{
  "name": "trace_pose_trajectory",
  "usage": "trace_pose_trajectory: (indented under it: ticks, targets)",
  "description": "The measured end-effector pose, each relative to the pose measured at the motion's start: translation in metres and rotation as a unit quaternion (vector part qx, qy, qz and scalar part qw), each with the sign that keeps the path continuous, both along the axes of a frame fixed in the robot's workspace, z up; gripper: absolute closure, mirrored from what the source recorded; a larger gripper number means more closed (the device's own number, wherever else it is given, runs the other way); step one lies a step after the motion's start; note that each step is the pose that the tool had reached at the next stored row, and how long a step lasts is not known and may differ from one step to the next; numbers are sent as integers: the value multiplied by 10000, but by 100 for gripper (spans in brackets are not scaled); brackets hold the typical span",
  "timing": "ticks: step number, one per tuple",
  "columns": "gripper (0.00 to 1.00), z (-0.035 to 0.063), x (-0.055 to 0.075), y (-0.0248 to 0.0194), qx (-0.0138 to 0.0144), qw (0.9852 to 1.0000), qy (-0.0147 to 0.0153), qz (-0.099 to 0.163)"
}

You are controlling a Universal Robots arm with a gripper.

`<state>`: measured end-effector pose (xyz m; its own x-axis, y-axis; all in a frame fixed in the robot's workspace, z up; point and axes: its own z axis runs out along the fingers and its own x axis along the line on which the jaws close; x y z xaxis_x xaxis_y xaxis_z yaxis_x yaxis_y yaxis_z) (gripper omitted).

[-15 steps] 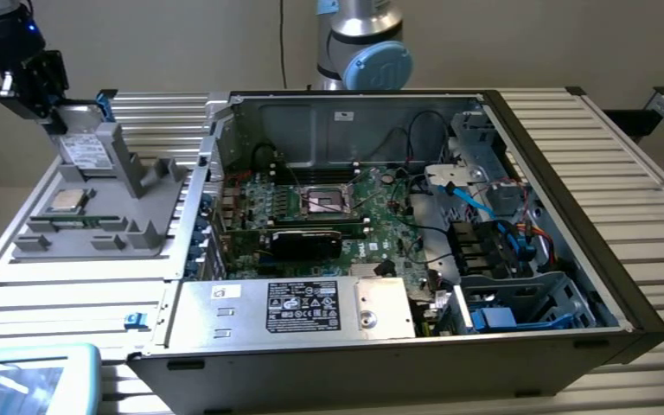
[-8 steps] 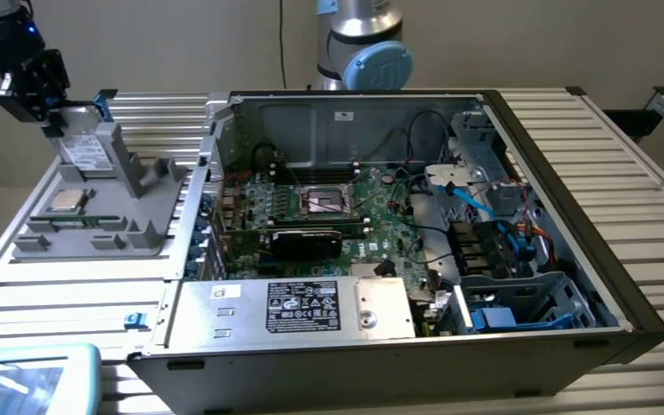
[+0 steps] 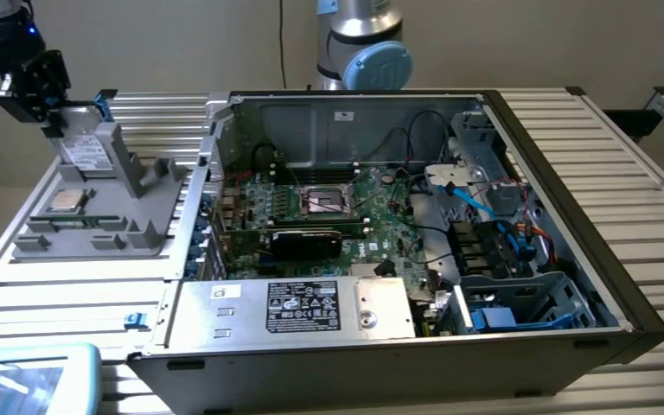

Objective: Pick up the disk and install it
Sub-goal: 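Pick up the disk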

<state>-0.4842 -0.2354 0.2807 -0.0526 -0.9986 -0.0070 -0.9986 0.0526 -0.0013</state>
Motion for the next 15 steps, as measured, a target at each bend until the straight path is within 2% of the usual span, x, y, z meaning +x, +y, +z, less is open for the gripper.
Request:
trace_pose_trajectory:
  ticks: [6,11,15]
  targets:
    - [48,-3,2,0,-2,10000,19,-37]
    - [48,-4,7,12,-54,10000,33,-37]
    - [48,-9,8,17,-61,10000,34,-37]
